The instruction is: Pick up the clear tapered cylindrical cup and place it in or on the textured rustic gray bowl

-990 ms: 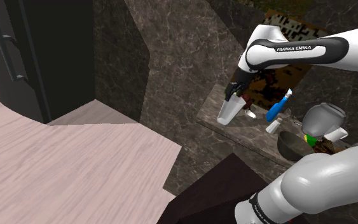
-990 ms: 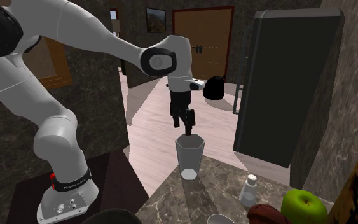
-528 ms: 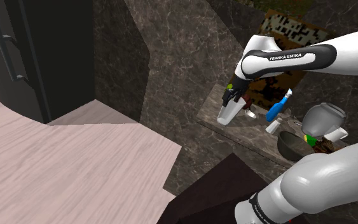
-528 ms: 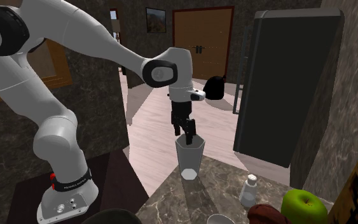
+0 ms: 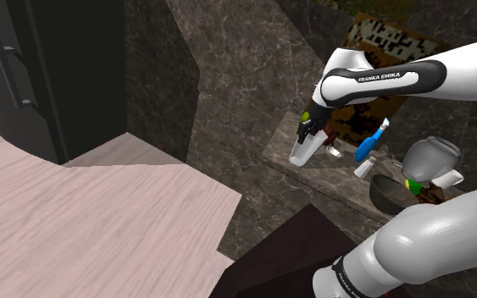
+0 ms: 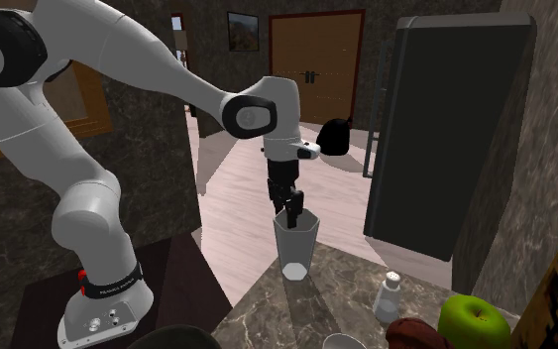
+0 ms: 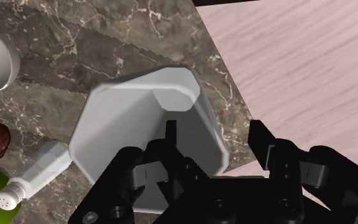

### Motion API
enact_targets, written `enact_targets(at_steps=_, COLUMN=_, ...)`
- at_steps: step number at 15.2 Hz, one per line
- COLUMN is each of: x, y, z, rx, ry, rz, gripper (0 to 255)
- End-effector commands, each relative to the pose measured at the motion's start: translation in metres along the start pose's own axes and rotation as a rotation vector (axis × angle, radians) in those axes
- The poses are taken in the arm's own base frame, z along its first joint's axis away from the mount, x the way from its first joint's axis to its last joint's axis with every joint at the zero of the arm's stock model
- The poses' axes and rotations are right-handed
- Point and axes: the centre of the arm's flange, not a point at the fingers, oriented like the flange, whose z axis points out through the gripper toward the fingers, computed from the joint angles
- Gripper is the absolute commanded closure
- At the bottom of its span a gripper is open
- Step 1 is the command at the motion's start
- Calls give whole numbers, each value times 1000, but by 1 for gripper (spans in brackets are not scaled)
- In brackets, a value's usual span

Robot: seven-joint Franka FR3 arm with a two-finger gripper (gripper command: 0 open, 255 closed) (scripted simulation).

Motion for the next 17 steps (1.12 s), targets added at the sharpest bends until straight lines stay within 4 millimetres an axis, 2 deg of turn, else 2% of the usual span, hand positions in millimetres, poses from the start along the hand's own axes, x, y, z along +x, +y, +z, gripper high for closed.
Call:
enact_targets(at_steps=1, x=0, y=0, z=0, rx=0, ry=0, rz=0, gripper=255)
enact_targets(at_steps=9, x=0, y=0, z=0, rx=0, ry=0, rz=0, gripper=255)
enact_targets(at_steps=17, x=-1, y=6, z=-42, rx=0, ry=0, rz=0, gripper=255)
